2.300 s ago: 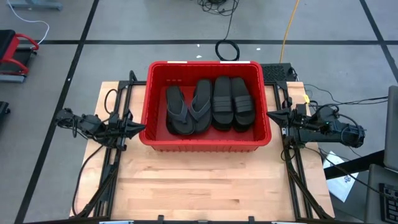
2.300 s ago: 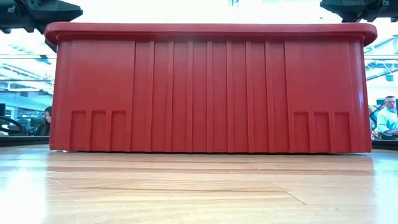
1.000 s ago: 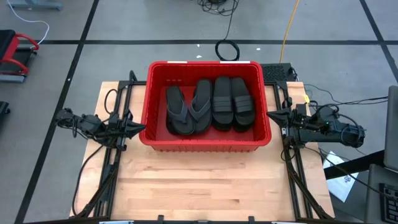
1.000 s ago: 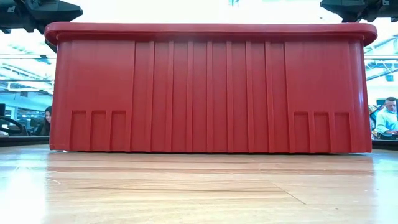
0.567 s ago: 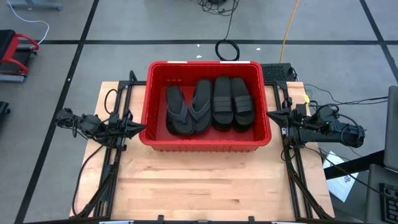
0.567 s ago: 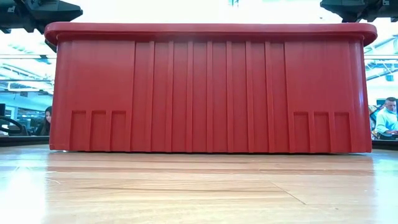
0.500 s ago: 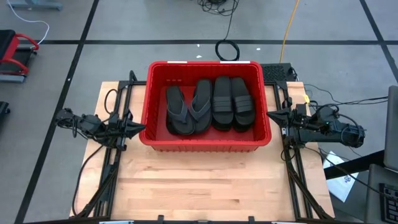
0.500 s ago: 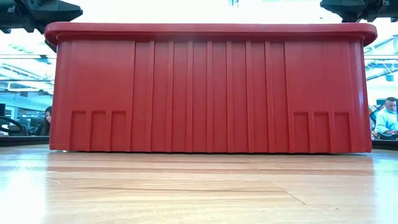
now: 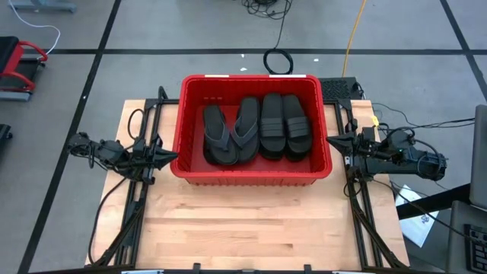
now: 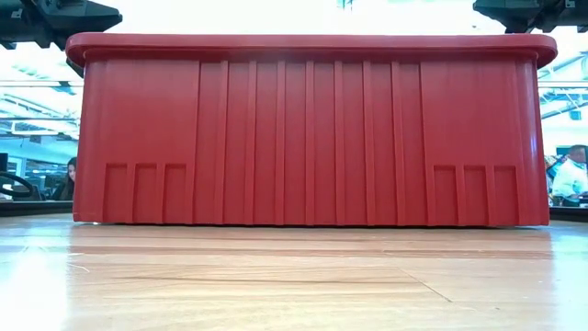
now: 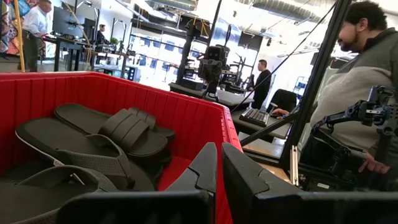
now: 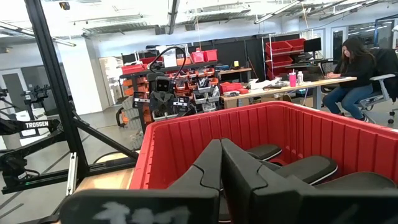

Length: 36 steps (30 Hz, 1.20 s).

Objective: Pick and place slides into bin
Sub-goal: Return to Home Position

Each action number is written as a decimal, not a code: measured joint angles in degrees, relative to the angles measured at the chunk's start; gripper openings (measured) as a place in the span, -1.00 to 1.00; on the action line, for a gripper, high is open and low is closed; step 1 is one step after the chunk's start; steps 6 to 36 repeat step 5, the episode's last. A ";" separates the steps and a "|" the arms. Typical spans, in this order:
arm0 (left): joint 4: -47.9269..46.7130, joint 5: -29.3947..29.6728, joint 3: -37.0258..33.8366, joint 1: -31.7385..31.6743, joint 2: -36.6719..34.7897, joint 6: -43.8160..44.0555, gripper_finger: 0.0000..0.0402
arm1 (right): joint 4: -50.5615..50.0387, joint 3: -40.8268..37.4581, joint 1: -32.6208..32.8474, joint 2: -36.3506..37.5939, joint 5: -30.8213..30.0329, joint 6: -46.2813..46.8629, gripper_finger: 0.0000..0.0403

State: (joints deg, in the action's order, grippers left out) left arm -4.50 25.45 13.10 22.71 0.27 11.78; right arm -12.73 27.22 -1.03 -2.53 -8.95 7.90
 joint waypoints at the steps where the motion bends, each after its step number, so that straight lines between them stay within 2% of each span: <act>1: 0.01 0.00 0.00 -0.01 0.01 -0.01 -0.90 | 0.00 0.00 0.02 -0.02 0.02 0.00 -1.00; 36: 0.00 0.00 0.00 0.01 0.00 -0.01 -0.90 | 0.01 0.00 0.00 0.00 0.00 0.00 -1.00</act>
